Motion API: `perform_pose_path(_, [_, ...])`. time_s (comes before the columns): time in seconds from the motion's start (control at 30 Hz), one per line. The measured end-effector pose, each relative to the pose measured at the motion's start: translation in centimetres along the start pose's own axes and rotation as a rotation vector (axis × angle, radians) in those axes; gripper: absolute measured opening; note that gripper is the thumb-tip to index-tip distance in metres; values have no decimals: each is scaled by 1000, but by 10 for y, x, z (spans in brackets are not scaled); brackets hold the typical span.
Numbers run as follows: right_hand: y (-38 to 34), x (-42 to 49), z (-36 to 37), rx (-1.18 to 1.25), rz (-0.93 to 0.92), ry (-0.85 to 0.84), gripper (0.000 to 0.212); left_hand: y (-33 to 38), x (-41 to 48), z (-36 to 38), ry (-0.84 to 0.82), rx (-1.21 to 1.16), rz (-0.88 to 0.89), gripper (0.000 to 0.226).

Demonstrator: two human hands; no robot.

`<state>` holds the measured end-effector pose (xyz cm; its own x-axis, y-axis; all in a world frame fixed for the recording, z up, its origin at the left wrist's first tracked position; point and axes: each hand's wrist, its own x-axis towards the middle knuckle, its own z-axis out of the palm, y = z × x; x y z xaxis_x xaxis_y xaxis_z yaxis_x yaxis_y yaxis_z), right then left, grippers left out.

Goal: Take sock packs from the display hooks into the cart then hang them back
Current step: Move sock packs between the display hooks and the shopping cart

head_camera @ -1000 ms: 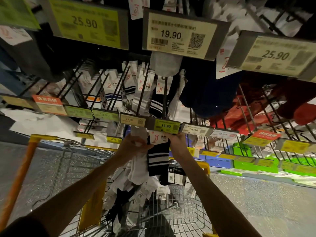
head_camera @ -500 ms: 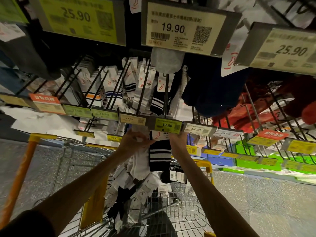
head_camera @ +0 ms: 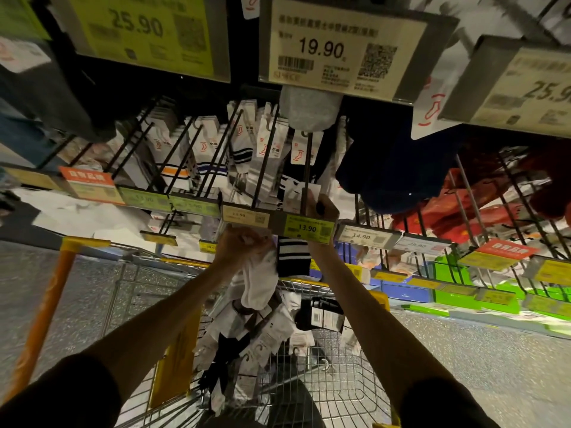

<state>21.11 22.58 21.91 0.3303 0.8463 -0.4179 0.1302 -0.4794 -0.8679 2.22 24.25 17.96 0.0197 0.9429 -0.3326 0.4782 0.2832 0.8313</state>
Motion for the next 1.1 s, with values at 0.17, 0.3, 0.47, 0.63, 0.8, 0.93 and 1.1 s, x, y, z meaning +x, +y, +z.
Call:
perform_pose_path(0.17, [-2, -18, -11, -25, 243, -207, 32, -5, -10, -14, -41, -43, 5, 22])
perform_pose_path(0.3, [-8, -8, 9, 39, 344, -118, 42, -4, -20, -15, -51, -73, -5, 20])
perform_pose_path(0.47, [12, -16, 31, 54, 40, 129, 26, 1, -29, -12, -106, -181, -57, 24])
perform_pose_path(0.63, [37, -29, 28, 38, -46, 95, 19, 5, -43, -10, -189, -282, -39, 25])
perform_pose_path(0.8, [40, -62, 24, 58, -66, -54, 27, 12, -60, -12, -273, -396, 43, 76])
perform_pose_path(0.93, [38, -84, 17, 108, -55, -99, 17, 7, -72, -17, -289, -398, 86, 108])
perform_pose_path(1.1, [31, -112, 13, 166, -23, -144, 15, 6, -97, -21, -301, -435, 59, 123])
